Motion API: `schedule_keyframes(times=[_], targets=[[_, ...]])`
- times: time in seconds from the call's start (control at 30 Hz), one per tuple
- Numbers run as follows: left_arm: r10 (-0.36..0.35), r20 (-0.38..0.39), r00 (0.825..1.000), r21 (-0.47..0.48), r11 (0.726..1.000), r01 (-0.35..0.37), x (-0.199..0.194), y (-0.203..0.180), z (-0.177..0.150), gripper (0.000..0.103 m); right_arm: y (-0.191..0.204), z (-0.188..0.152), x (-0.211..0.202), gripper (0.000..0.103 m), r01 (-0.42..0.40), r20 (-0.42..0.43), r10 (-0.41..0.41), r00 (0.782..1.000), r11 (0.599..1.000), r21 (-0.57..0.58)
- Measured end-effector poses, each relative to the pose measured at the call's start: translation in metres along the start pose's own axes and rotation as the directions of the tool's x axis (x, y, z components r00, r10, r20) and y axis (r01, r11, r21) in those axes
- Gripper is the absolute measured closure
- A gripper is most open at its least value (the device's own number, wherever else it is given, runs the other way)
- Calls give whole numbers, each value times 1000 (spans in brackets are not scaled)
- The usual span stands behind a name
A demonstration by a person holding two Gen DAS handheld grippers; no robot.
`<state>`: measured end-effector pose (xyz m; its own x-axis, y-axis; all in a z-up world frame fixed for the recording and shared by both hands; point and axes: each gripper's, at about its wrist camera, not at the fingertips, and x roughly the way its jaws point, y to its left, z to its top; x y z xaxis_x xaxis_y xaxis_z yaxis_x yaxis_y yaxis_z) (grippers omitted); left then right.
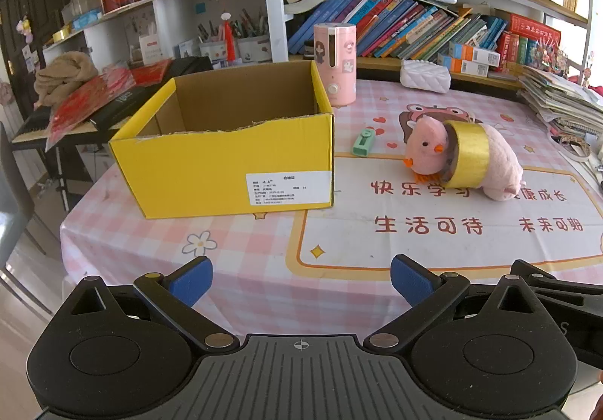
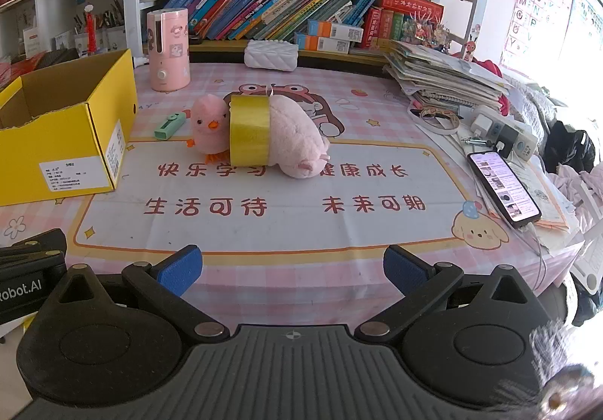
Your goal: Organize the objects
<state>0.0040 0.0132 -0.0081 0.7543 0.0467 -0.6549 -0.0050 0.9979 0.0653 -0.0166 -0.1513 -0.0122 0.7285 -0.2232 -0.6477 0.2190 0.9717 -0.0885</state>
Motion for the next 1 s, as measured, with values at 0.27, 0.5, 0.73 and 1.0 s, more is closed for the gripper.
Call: schedule_keyframes(times=[0.27, 0.5, 0.73, 1.0], targets=[[1, 0, 1000, -1, 1000, -1, 0, 1, -1, 1, -1, 0, 0, 0, 0, -1, 0, 1000, 1000, -1], [2, 1, 1000, -1, 1000, -2, 0, 0, -2, 1, -2, -1, -1, 0, -1, 0, 1, 1000, 1000, 0], [4, 1, 1000, -2, 1000, -4, -1, -2, -3, 1, -3, -1, -1, 0, -2, -1, 2, 1000, 1000, 0], [2, 0, 1000, -2, 1000, -2, -1, -2, -3, 1, -2, -1, 0, 0, -1, -2, 1, 1000, 1000, -1]])
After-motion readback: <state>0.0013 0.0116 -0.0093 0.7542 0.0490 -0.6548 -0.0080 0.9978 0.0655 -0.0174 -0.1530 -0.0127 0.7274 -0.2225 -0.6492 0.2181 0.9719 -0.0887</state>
